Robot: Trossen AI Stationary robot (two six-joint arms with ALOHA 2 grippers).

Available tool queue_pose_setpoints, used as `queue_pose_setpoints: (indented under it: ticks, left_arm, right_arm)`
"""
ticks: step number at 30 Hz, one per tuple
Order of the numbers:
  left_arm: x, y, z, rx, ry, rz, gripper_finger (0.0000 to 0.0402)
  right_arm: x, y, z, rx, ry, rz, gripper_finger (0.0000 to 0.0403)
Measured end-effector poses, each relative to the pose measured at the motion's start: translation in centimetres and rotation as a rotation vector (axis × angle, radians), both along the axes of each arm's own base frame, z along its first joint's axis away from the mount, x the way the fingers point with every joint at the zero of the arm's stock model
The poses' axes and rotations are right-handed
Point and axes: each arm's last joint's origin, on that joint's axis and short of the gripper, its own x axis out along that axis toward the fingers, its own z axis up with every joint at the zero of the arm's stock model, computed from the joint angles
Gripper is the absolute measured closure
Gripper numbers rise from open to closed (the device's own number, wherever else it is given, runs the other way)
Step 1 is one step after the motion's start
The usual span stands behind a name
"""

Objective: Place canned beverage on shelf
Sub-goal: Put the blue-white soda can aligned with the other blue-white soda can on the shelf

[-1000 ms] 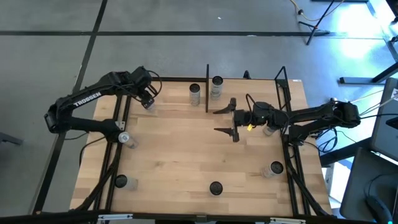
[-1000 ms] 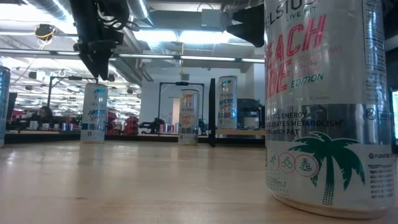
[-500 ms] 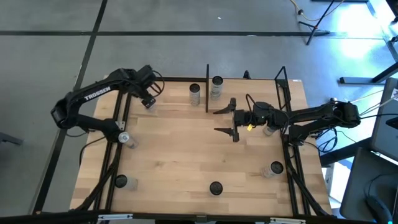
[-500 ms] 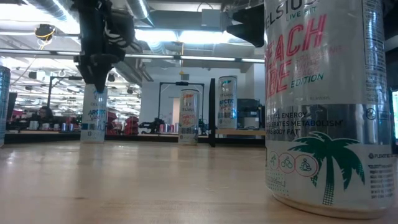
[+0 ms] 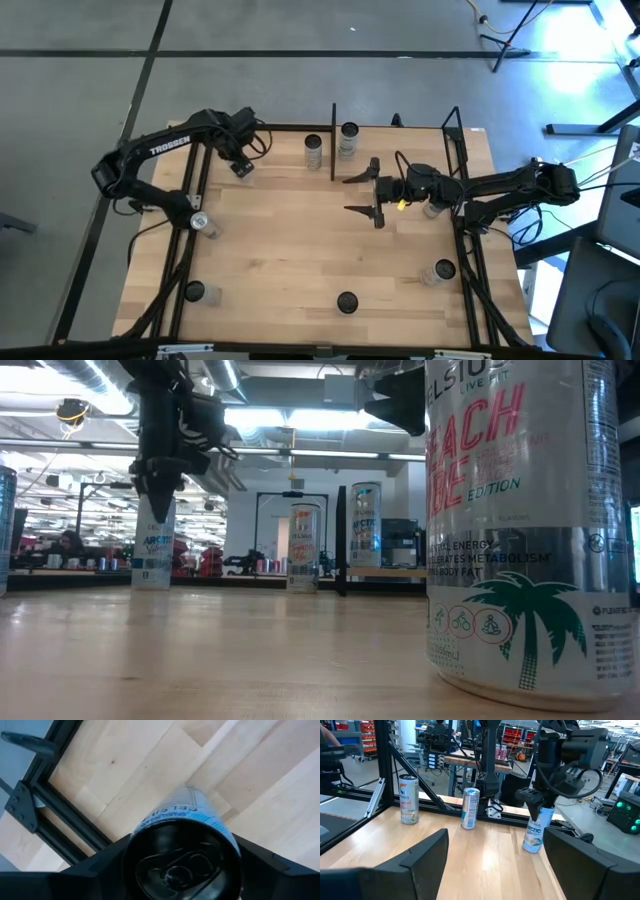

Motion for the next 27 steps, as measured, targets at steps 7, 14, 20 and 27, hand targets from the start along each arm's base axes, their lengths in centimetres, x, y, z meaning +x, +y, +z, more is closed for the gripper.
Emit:
queue_pose_setpoints:
  ticks: [7,14,20,27]
  left_arm:
    - [1.8,-2.7,1.4,0.008,-0.046,-0.124,0.0183]
    - [5.1,-7.6,3.8,0.040,-0.150,-0.279,0.0183]
    - [8.4,-11.5,4.2,0.054,-0.196,-0.388,0.0183]
    - [14.3,-15.8,2.9,0.003,-0.143,-0.553,0.0183]
  right_arm:
    - [0.0,0.0,0.0,0.001,0.000,0.000,0.0095]
    - [0.0,0.0,0.0,0.003,0.000,0.000,0.0095]
    - [0.0,0.0,-0.4,0.121,0.048,-0.006,0.0095]
    - [-0.2,0.2,-1.5,0.199,0.174,0.035,0.0095]
